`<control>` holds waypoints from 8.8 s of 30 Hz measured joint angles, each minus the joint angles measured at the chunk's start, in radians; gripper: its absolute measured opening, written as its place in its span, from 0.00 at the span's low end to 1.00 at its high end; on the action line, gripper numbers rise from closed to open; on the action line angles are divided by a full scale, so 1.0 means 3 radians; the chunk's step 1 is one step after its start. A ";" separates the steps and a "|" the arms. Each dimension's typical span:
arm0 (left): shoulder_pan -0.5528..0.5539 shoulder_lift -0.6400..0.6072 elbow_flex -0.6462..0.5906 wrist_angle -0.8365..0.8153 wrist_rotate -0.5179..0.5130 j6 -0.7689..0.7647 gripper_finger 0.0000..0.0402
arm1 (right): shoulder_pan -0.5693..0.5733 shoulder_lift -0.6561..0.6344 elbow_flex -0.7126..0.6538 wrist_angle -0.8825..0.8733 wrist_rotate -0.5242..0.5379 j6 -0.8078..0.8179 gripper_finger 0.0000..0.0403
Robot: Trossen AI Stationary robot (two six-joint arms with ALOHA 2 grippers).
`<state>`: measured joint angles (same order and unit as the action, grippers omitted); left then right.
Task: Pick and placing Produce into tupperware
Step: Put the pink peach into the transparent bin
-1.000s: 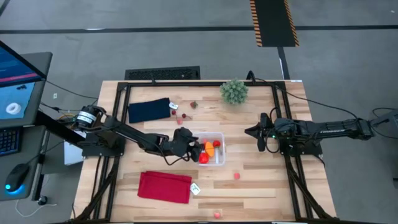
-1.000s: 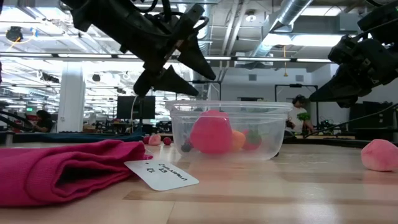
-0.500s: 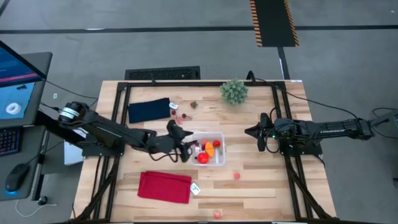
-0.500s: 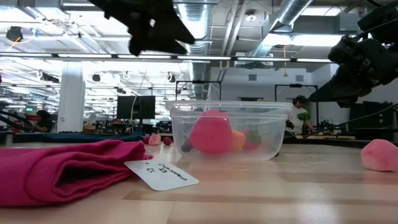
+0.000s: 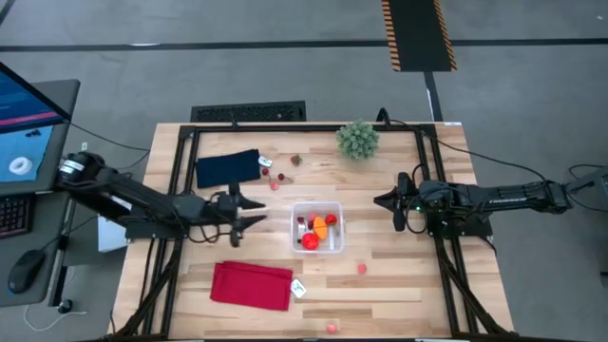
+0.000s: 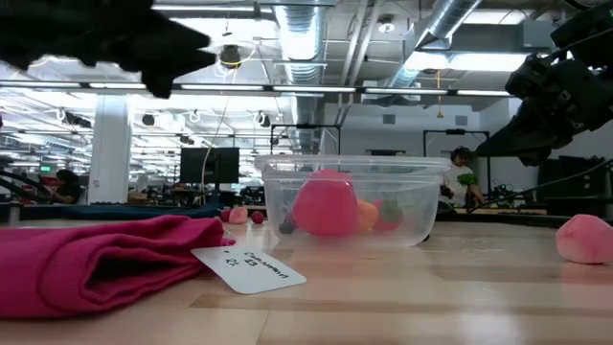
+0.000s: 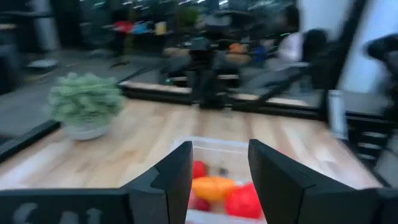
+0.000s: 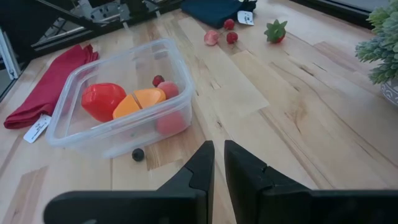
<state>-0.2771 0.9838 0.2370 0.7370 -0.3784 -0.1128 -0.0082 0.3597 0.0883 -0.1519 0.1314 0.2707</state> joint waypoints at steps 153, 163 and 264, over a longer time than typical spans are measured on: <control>0.0170 -0.0640 -0.0698 -0.1894 -0.0256 -0.0709 0.36 | 0.2112 0.4261 0.2360 -0.0690 0.0519 0.1631 0.70; 0.0170 -0.0640 -0.0698 -0.1892 -0.0256 -0.0709 0.36 | 0.2113 0.4261 0.2360 -0.0714 0.0425 0.1716 0.66; 0.0170 -0.0639 -0.0698 -0.1892 -0.0256 -0.0709 0.36 | 0.2206 0.4268 0.3206 -0.0667 0.0605 0.0870 0.52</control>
<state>-0.2261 0.7920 0.0277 0.1696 -0.4553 -0.3256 0.6535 1.6402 1.0500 -0.3519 0.3129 0.5315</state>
